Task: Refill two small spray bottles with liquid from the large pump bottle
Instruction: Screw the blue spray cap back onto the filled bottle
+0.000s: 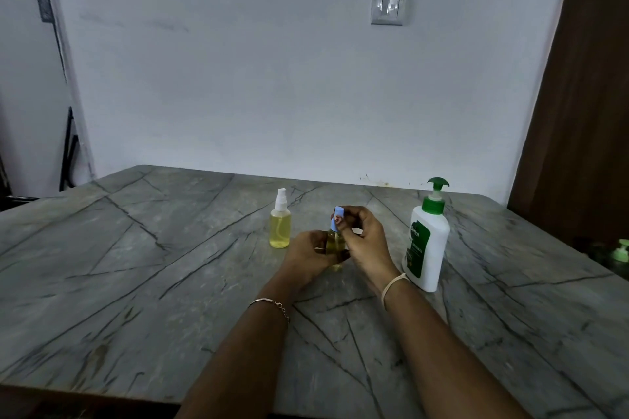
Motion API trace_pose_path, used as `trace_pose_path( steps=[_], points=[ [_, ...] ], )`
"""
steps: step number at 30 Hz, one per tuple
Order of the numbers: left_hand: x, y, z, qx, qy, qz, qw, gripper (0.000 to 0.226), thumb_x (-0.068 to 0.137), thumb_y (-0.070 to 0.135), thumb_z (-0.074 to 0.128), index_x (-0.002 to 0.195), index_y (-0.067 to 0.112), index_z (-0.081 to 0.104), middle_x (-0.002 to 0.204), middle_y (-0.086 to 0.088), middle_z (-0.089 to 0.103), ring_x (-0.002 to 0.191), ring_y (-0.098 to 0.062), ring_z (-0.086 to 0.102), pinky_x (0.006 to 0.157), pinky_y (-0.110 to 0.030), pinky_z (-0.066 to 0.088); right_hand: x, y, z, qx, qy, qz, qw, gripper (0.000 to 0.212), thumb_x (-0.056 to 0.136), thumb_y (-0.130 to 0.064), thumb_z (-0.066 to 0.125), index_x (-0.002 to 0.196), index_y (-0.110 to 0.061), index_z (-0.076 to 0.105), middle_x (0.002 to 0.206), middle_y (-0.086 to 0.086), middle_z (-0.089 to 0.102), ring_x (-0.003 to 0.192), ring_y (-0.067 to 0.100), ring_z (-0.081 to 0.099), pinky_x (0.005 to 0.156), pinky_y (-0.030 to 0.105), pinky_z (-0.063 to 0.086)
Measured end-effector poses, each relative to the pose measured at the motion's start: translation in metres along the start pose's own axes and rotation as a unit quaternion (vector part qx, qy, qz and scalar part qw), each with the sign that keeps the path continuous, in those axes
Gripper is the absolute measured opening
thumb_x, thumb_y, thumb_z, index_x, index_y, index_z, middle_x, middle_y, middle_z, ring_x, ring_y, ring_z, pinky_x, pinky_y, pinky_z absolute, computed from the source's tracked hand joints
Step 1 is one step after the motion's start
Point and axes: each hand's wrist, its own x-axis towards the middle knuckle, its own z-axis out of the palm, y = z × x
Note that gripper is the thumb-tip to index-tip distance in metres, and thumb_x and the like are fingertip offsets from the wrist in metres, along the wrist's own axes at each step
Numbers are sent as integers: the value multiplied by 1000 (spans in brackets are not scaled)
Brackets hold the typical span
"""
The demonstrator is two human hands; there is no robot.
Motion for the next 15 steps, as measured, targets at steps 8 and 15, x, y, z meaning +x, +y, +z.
trace_pose_path(
  steps=[8,15],
  points=[
    [1,-1,0,12,2,-10,1000,32,73,19,79,102,15,68,99,-2,72,90,-12,68,85,-23,53,-1,-1,-4,25,-49,13,998,19,96,-17,54,113,-20,63,110,-2,68,105,7,59,85,14,48],
    [0,1,0,16,0,-9,1000,34,73,17,78,104,13,66,95,1,69,88,-10,66,80,-19,51,0,2,-1,-13,-5,18,1000,19,92,-25,60,108,-17,66,104,-4,70,102,10,61,90,37,52]
  ],
)
